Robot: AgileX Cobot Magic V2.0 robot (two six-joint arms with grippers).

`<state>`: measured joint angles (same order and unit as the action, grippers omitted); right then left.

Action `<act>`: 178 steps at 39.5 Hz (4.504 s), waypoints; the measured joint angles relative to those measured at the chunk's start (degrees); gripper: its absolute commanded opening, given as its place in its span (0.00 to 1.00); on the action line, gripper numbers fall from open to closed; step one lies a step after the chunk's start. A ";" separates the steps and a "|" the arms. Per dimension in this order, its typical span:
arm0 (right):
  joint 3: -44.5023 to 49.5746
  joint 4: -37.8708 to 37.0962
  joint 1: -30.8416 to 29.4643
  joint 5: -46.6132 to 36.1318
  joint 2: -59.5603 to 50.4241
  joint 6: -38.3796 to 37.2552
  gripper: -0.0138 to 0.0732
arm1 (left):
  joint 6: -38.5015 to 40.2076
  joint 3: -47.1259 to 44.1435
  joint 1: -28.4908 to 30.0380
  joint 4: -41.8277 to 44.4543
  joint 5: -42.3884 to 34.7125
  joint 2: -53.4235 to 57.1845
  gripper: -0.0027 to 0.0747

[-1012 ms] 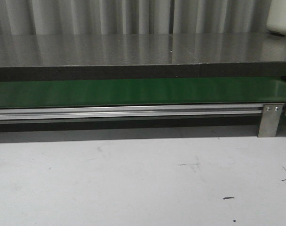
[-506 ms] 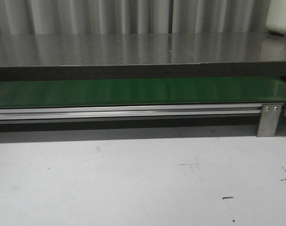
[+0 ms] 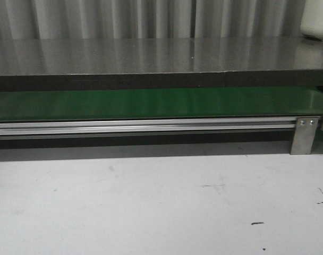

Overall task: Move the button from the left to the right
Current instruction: 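Lift the button with the left gripper and place it on the conveyor, then release the button and raise the left gripper back above the blue tray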

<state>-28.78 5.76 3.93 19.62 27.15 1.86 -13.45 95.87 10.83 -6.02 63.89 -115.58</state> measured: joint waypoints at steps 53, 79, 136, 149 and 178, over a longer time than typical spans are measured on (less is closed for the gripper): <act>0.00 0.00 0.00 0.00 0.11 0.00 0.90 | 1.51 -19.35 -2.64 -0.45 -8.00 34.12 0.01; 0.00 0.00 0.00 0.00 0.11 0.00 0.90 | 0.96 -70.45 -4.27 -0.86 -46.32 85.08 0.01; 0.00 0.00 0.00 0.00 0.11 0.00 0.90 | 0.69 -76.67 -4.27 -1.90 -46.55 102.87 0.01; 0.00 0.00 0.00 0.00 0.11 0.00 0.90 | 0.69 -76.67 -4.27 -1.90 -46.55 102.87 0.01; 0.00 0.00 0.00 0.00 0.11 0.00 0.90 | 0.69 -76.67 -4.27 -1.90 -46.50 102.87 0.01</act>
<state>-28.78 5.76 3.93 19.62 27.27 1.86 -12.76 19.20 6.55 -7.93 17.39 -12.71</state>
